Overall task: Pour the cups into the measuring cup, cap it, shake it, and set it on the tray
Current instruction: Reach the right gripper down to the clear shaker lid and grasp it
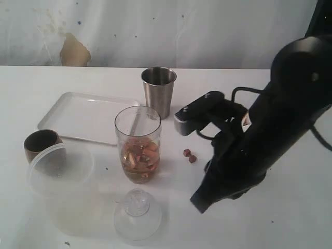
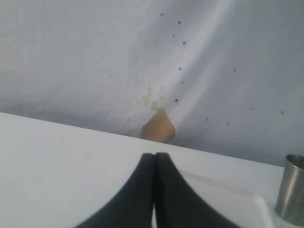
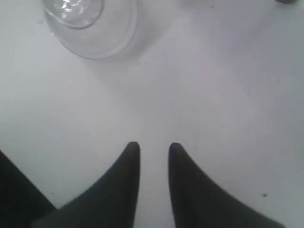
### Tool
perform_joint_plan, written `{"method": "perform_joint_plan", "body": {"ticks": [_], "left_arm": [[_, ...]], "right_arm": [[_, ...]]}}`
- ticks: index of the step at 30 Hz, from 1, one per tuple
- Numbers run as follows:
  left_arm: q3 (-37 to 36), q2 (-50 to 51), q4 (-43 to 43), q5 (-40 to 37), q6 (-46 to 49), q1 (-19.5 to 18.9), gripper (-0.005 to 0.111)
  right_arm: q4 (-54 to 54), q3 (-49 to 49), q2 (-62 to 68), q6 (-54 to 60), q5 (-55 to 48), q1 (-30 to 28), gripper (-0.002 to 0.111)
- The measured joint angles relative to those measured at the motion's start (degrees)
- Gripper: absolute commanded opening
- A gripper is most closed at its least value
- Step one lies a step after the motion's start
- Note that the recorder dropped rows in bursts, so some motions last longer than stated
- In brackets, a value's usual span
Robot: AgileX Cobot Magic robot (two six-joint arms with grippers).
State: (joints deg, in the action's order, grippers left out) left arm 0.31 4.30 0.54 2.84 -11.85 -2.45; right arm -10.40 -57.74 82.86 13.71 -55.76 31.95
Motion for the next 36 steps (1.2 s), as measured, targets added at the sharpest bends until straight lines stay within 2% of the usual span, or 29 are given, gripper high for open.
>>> {"method": "perform_joint_plan", "body": {"ticks": [1,2,5,8,12,21,25,36], "left_arm": [[0.0,0.0,0.0,0.0,0.0,0.0,0.0],[0.0,0.0,0.0,0.0,0.0,0.0,0.0],[0.0,0.0,0.0,0.0,0.0,0.0,0.0],[0.0,0.0,0.0,0.0,0.0,0.0,0.0],[0.0,0.0,0.0,0.0,0.0,0.0,0.0],[0.0,0.0,0.0,0.0,0.0,0.0,0.0],[0.0,0.0,0.0,0.0,0.0,0.0,0.0],[0.0,0.0,0.0,0.0,0.0,0.0,0.0]], "right_arm": [[-0.4,-0.4,0.7,0.3,0.1,1.8,0.055],[-1.3,-1.1,1.8,0.5,0.9,3.8,0.059],[-1.1,-3.4,5.0,-2.4,4.0,8.5,0.059],[7.7,-7.7,9.8,-13.1,5.2,13.8,0.063],[12.7,-14.1,17.0,-19.8,4.5,17.4,0.066],[16.0,-16.6,23.6,-28.3,7.0,17.8,0.066],[16.2,-16.9,23.6,-28.7,7.6,17.8,0.06],[16.2,-16.9,24.0,-28.7,7.1,17.8,0.06]]}}
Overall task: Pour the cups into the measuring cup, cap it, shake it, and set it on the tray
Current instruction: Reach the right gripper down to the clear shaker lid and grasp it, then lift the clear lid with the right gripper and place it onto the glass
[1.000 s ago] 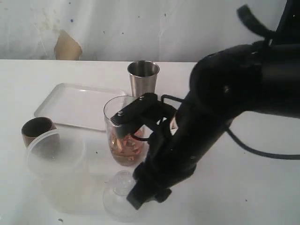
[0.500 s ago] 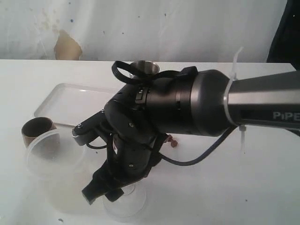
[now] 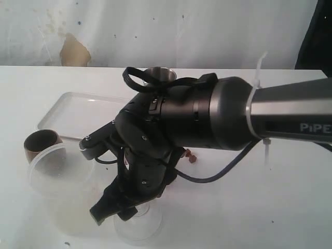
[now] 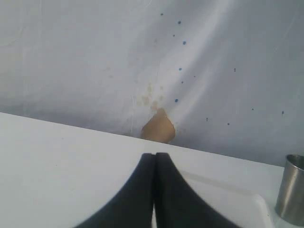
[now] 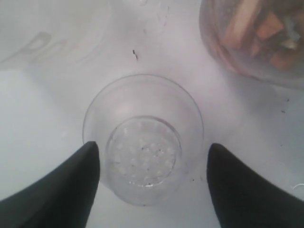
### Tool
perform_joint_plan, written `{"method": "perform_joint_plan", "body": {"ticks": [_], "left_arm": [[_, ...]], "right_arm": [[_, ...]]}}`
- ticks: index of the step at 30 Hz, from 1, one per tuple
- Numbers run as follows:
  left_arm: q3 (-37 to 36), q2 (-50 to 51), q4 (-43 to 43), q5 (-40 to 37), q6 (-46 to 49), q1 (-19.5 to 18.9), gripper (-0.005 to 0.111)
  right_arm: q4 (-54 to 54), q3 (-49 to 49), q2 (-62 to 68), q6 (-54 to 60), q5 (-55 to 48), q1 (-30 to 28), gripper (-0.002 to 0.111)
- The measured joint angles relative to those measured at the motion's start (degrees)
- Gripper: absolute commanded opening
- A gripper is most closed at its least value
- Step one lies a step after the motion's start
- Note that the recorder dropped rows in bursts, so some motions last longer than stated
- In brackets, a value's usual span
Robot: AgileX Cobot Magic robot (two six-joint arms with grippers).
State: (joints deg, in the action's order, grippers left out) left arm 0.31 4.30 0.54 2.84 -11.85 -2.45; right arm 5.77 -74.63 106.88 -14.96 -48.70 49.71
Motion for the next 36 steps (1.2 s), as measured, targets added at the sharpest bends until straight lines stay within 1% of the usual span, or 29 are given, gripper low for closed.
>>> {"method": "perform_joint_plan", "body": {"ticks": [3,8,11,14,16,17,24,27,31,36], "left_arm": [[0.0,0.0,0.0,0.0,0.0,0.0,0.0],[0.0,0.0,0.0,0.0,0.0,0.0,0.0],[0.0,0.0,0.0,0.0,0.0,0.0,0.0],[0.0,0.0,0.0,0.0,0.0,0.0,0.0],[0.0,0.0,0.0,0.0,0.0,0.0,0.0],[0.0,0.0,0.0,0.0,0.0,0.0,0.0],[0.0,0.0,0.0,0.0,0.0,0.0,0.0],[0.0,0.0,0.0,0.0,0.0,0.0,0.0],[0.0,0.0,0.0,0.0,0.0,0.0,0.0],[0.0,0.0,0.0,0.0,0.0,0.0,0.0]], "right_arm": [[0.0,0.0,0.8,0.0,0.0,0.0,0.058],[-0.5,0.0,1.5,-0.1,0.1,0.0,0.046],[-0.6,-0.1,1.4,-0.2,0.3,0.0,0.034],[-0.6,-0.1,1.4,-0.4,0.3,0.0,0.017],[-0.6,-0.1,1.1,-0.4,0.0,0.0,0.004],[-0.7,-0.1,0.9,-0.4,-0.4,0.0,0.0],[-2.9,-0.1,-4.3,2.5,-4.7,0.0,0.0],[-4.3,-0.7,-8.5,4.9,-9.1,0.0,0.0],[-4.7,-5.7,-12.4,7.4,-18.1,0.0,0.0],[-3.6,-16.0,-13.1,9.6,-20.5,0.0,0.0]]}}
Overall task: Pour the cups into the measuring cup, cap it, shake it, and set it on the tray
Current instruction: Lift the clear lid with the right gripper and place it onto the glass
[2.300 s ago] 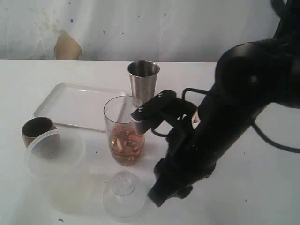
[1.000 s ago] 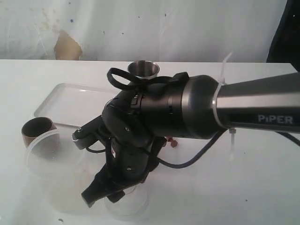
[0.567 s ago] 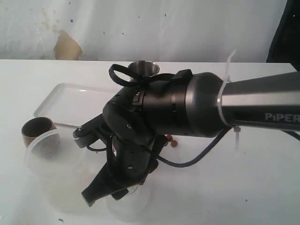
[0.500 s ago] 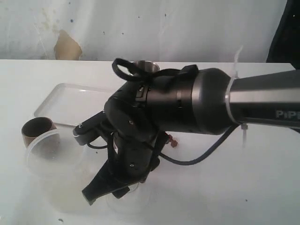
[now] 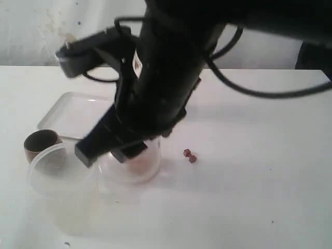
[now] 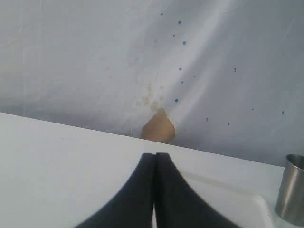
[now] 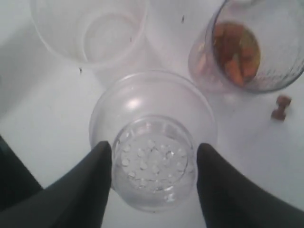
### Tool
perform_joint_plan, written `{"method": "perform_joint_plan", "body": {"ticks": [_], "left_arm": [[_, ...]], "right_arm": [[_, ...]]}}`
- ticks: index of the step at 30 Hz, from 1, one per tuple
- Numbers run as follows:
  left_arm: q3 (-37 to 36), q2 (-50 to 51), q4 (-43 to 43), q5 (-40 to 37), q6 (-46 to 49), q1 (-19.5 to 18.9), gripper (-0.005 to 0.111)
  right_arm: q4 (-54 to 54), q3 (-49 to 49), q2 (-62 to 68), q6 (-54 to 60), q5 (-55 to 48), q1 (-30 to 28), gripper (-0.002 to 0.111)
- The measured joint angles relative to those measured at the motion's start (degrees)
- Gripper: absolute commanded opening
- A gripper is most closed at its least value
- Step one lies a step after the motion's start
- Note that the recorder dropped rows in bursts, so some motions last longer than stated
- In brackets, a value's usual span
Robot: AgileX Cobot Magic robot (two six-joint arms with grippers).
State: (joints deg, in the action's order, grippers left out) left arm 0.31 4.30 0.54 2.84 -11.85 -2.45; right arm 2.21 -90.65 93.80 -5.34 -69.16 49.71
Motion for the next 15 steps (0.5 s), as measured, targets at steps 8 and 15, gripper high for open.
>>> {"method": "perform_joint_plan", "body": {"ticks": [8,15], "left_arm": [[0.0,0.0,0.0,0.0,0.0,0.0,0.0],[0.0,0.0,0.0,0.0,0.0,0.0,0.0]], "right_arm": [[0.6,-14.8,5.5,2.8,-0.6,-2.9,0.0],[1.8,-19.0,11.3,3.2,-0.7,-6.8,0.0]]}}
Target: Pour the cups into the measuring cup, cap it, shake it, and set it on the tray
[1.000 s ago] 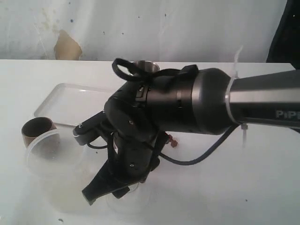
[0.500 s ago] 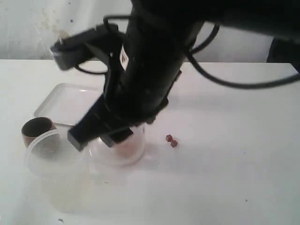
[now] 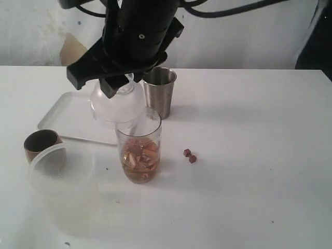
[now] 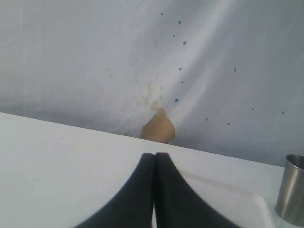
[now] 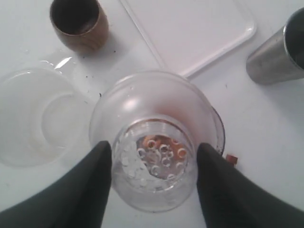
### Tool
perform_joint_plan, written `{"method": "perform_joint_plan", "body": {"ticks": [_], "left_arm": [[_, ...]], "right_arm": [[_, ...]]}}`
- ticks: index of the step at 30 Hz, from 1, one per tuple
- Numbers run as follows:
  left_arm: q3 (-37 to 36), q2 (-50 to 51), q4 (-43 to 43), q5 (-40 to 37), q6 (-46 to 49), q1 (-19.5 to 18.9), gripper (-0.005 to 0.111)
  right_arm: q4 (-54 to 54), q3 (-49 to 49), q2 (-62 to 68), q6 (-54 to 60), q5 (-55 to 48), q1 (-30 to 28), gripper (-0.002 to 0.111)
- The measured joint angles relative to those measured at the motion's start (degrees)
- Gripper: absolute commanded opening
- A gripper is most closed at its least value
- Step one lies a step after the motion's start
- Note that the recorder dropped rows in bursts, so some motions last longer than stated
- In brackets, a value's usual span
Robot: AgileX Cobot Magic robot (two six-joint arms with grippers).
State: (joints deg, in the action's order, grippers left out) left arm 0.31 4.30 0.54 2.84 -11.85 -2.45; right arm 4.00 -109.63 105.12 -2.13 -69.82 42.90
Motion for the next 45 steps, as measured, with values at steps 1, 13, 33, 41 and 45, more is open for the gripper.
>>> {"method": "perform_joint_plan", "body": {"ticks": [1,13,33,41,45], "left_arm": [[0.0,0.0,0.0,0.0,0.0,0.0,0.0],[0.0,0.0,0.0,0.0,0.0,0.0,0.0],[0.0,0.0,0.0,0.0,0.0,0.0,0.0],[0.0,0.0,0.0,0.0,0.0,0.0,0.0],[0.0,0.0,0.0,0.0,0.0,0.0,0.0]], "right_arm": [[0.0,0.0,0.5,0.1,0.0,-0.5,0.0],[0.6,-0.1,1.8,1.3,-0.1,-3.0,0.0],[0.6,2.9,1.8,1.5,-0.1,-3.0,0.0],[0.6,2.9,3.0,1.5,-0.1,-3.0,0.0],[0.7,2.9,4.1,1.5,0.1,-3.0,0.0]]}}
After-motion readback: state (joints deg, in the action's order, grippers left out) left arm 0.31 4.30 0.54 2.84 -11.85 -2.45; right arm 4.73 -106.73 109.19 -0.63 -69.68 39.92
